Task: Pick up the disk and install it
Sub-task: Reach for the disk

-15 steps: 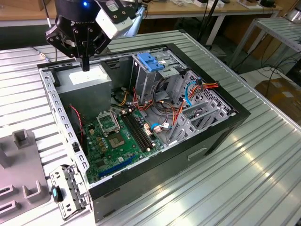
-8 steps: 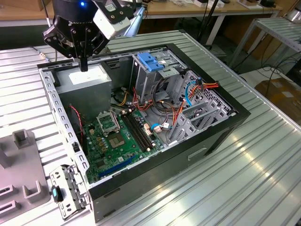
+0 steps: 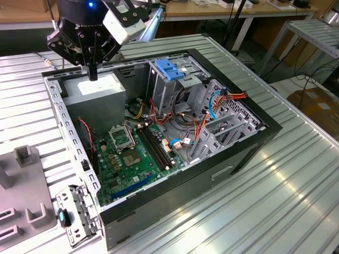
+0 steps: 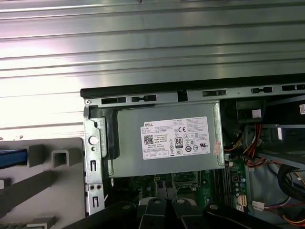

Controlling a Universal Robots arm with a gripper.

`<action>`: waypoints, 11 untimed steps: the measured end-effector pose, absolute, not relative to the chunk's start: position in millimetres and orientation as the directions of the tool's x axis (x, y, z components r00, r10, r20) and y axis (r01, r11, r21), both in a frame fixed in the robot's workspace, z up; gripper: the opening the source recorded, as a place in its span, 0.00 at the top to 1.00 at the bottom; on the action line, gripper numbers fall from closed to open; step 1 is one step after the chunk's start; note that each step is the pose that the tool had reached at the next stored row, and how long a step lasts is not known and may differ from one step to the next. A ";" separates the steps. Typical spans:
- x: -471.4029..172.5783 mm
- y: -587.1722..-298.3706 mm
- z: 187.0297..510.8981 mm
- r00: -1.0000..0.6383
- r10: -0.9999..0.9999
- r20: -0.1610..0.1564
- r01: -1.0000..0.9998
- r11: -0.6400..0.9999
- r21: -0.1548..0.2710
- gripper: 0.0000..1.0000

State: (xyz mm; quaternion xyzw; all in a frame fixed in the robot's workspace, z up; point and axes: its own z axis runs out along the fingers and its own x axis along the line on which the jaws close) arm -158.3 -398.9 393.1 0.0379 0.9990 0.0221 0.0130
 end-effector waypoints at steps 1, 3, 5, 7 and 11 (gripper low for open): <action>-158.6 -398.9 393.1 -0.997 0.076 -0.024 0.075 0.996 0.045 0.89; -159.3 -398.9 393.2 -0.997 0.076 -0.024 0.075 0.996 0.045 0.89; -160.0 -398.9 393.1 -0.997 0.076 -0.024 0.075 0.996 0.045 0.89; -160.9 -398.9 393.1 -0.997 0.076 -0.024 0.075 0.996 0.045 0.89; -162.8 -399.0 393.1 -0.997 0.076 -0.024 0.075 0.996 0.045 0.89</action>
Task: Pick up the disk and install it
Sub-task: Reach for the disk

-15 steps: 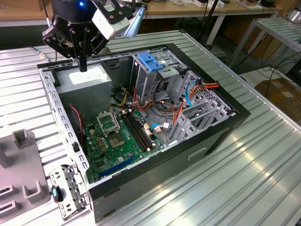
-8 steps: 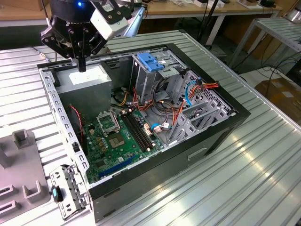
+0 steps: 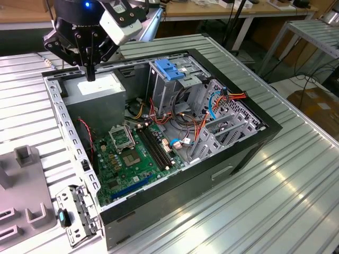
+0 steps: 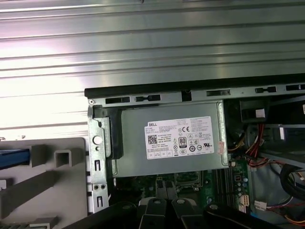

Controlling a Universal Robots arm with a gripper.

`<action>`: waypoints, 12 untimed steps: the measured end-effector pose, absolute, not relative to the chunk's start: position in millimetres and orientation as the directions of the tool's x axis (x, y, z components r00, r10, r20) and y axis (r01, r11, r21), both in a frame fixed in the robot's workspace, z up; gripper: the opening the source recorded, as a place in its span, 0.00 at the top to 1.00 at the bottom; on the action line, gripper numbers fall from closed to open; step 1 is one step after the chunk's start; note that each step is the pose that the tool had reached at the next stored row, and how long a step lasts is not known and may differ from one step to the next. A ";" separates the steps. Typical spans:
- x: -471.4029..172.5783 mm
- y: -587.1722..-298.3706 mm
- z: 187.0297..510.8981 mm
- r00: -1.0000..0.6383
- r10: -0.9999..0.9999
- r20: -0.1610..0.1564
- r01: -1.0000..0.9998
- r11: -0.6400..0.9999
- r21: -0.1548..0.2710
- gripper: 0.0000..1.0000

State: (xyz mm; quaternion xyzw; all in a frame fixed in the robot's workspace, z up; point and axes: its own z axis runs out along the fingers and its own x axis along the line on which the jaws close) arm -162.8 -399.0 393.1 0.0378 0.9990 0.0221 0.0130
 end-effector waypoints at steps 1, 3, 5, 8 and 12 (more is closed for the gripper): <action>-163.5 -398.9 393.1 -0.997 0.076 -0.024 0.075 0.996 0.045 0.89; -164.5 -398.9 393.1 -0.997 0.076 -0.024 0.075 0.996 0.045 0.89; -165.4 -398.9 393.1 -0.997 0.076 -0.024 0.075 0.996 0.045 0.89; -166.9 -398.9 393.1 -0.997 0.076 -0.024 0.075 0.996 0.045 0.89; -167.6 -398.9 393.1 -0.997 0.076 -0.023 0.075 0.996 0.045 0.89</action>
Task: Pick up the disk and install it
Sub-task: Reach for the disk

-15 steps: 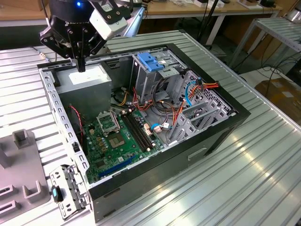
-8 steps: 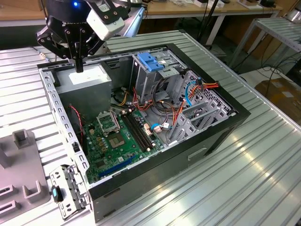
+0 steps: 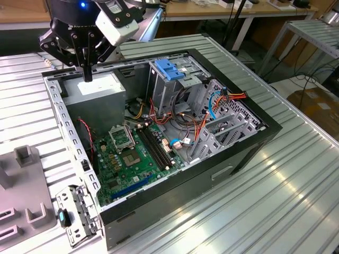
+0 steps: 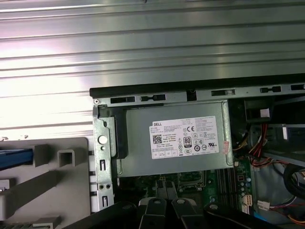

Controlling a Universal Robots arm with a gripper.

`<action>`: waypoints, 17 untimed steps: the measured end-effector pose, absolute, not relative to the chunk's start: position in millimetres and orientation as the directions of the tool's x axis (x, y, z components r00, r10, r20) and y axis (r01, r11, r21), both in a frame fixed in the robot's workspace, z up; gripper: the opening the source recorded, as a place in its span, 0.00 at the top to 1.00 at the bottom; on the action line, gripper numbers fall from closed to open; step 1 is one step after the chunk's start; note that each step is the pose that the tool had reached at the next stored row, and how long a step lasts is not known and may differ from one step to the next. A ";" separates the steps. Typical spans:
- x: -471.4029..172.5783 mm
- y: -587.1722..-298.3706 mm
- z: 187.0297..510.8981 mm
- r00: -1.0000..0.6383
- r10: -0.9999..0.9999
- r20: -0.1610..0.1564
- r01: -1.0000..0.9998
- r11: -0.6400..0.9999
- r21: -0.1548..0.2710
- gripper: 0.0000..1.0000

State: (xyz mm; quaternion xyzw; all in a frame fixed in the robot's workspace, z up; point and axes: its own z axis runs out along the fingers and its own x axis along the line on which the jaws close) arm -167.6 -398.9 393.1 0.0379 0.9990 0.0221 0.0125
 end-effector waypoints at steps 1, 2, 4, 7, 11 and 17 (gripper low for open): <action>-167.7 -398.9 393.1 -0.997 0.076 -0.023 0.075 0.996 0.045 0.89; -167.9 -398.9 393.1 -0.997 0.076 -0.023 0.075 0.996 0.045 0.89; -168.4 -398.9 393.1 -0.997 0.076 -0.023 0.075 0.996 0.045 0.89; -169.5 -399.0 393.0 -0.997 0.076 -0.023 0.075 0.996 0.045 0.89; -171.2 -398.9 393.0 -0.997 0.076 -0.023 0.075 0.996 0.045 0.89; -172.7 -399.0 393.0 -0.997 0.076 -0.023 0.075 0.996 0.045 0.89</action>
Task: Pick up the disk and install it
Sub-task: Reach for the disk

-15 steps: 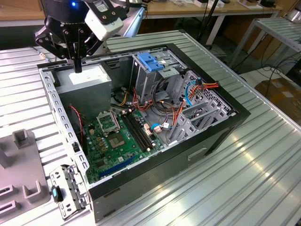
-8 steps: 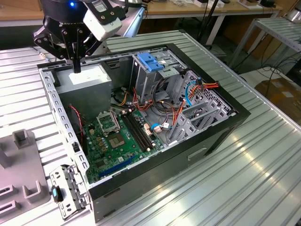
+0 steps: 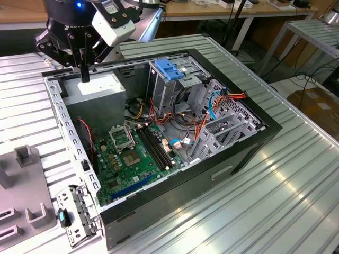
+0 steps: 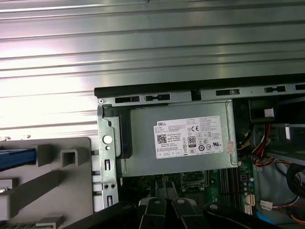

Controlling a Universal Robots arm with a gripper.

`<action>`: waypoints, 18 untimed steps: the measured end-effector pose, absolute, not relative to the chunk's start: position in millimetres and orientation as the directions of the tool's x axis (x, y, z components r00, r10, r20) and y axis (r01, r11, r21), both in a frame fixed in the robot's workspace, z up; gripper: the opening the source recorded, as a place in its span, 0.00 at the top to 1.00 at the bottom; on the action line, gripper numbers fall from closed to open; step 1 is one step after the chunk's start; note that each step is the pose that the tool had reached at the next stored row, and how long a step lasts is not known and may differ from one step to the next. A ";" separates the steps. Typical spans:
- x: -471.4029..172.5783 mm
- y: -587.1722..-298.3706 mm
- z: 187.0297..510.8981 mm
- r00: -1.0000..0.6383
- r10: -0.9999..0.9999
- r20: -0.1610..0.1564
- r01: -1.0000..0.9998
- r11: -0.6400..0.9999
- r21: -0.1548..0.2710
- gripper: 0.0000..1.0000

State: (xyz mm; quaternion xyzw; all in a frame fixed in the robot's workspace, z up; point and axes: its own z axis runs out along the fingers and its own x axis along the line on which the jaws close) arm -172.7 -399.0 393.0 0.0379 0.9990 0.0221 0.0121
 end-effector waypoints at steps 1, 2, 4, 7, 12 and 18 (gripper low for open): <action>-172.8 -399.0 393.0 -0.997 0.076 -0.022 0.075 0.996 0.045 0.89; -172.9 -399.0 393.0 -0.997 0.076 -0.022 0.075 0.996 0.045 0.89; -173.1 -399.0 393.0 -0.997 0.076 -0.022 0.075 0.996 0.045 0.89; -173.6 -399.0 392.9 -0.997 0.076 -0.022 0.075 0.996 0.045 0.89; -174.6 -399.0 393.0 -0.997 0.076 -0.022 0.075 0.996 0.045 0.89; -176.0 -399.0 392.9 -0.997 0.076 -0.022 0.075 0.996 0.045 0.89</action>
